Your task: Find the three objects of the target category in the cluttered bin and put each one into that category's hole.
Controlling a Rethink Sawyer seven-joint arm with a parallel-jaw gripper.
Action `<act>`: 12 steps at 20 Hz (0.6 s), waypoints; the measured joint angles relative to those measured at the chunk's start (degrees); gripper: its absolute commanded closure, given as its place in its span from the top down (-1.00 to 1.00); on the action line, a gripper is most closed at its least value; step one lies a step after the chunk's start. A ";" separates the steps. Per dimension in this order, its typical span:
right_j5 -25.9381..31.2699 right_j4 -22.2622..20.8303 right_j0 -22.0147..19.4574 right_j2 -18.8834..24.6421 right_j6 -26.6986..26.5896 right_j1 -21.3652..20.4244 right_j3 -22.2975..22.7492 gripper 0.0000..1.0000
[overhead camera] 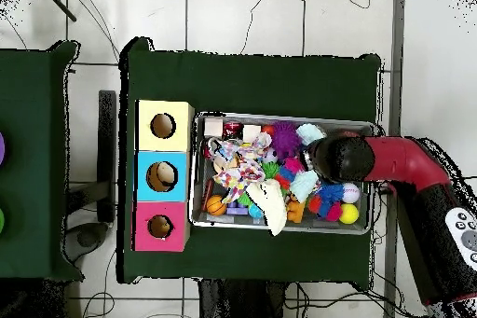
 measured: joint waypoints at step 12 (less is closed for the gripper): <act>-0.40 2.95 -1.14 0.00 0.00 -8.43 10.56 1.00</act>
